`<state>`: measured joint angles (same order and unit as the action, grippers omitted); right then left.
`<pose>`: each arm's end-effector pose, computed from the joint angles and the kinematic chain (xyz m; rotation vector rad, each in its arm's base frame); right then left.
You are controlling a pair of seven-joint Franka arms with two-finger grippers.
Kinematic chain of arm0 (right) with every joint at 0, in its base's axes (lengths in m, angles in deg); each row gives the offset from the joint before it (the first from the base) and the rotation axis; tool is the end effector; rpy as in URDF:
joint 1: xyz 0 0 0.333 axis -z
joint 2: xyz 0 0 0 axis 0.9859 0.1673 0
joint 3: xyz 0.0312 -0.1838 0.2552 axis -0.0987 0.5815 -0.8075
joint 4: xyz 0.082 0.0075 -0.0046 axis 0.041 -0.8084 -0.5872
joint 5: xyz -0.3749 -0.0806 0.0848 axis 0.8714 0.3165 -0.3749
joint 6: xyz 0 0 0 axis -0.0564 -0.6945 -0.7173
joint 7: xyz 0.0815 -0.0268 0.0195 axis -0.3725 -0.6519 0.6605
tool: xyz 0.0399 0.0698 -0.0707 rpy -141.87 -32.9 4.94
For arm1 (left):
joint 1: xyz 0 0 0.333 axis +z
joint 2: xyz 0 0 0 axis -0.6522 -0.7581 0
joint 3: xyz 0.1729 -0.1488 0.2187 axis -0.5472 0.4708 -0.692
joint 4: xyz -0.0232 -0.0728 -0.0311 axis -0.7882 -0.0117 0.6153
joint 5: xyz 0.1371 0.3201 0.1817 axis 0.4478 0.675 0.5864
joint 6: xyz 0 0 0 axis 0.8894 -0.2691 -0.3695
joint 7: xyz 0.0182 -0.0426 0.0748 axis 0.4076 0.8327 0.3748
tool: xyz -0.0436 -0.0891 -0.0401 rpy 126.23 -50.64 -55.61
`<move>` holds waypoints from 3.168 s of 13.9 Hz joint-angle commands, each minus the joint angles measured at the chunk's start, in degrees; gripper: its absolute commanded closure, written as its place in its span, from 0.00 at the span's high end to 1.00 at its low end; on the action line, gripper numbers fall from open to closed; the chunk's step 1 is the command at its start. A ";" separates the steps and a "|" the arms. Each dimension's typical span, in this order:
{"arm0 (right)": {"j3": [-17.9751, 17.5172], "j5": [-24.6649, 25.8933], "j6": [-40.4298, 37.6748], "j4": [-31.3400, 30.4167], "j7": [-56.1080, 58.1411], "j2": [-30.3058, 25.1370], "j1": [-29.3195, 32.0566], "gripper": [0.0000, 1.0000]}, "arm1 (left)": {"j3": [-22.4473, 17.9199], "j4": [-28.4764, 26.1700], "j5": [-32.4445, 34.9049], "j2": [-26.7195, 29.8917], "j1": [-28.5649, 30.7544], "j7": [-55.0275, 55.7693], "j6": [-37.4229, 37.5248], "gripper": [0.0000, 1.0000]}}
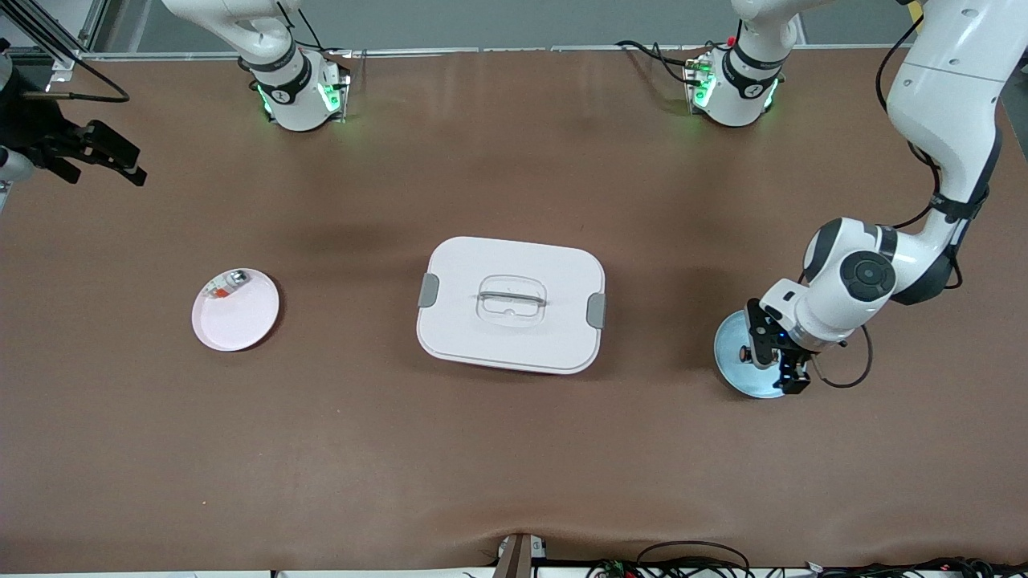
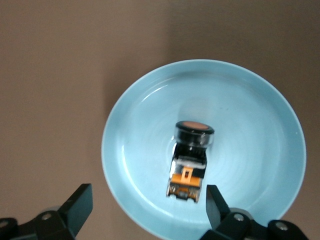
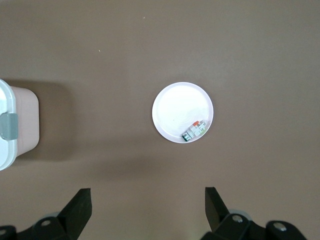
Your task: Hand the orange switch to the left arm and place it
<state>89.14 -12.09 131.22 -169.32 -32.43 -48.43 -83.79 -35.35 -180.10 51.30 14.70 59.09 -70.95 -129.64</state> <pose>0.4894 -0.0129 0.6326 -3.1092 0.1187 -0.0439 0.6382 -0.0434 0.2374 -2.1999 2.0042 -0.1045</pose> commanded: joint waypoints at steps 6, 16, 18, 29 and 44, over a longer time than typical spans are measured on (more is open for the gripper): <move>-0.54 1.05 -5.25 8.64 1.70 5.78 0.96 1.00 | 2.89 13.73 -15.44 4.18 0.08 31.48 17.00 1.00; -0.63 0.34 -5.25 9.52 3.63 6.48 1.57 1.00 | 3.06 25.70 -21.97 13.57 0.34 62.18 43.62 1.00; -0.63 0.43 -5.34 9.52 3.73 6.48 1.67 1.00 | 2.71 28.24 -22.15 14.20 0.25 62.44 47.49 1.00; -0.63 0.61 -5.34 9.43 3.81 6.48 1.67 1.00 | -16.35 22.99 -28.30 29.83 -12.22 61.30 55.58 1.00; -0.63 1.14 -5.43 9.17 3.81 6.57 1.75 1.00 | -18.56 14.81 -29.09 38.37 -18.03 62.09 55.68 1.00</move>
<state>89.04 -11.84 126.85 -161.44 -29.53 -42.46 -82.96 -52.92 -164.37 23.03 51.96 41.88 -8.90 -73.35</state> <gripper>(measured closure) 0.000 0.000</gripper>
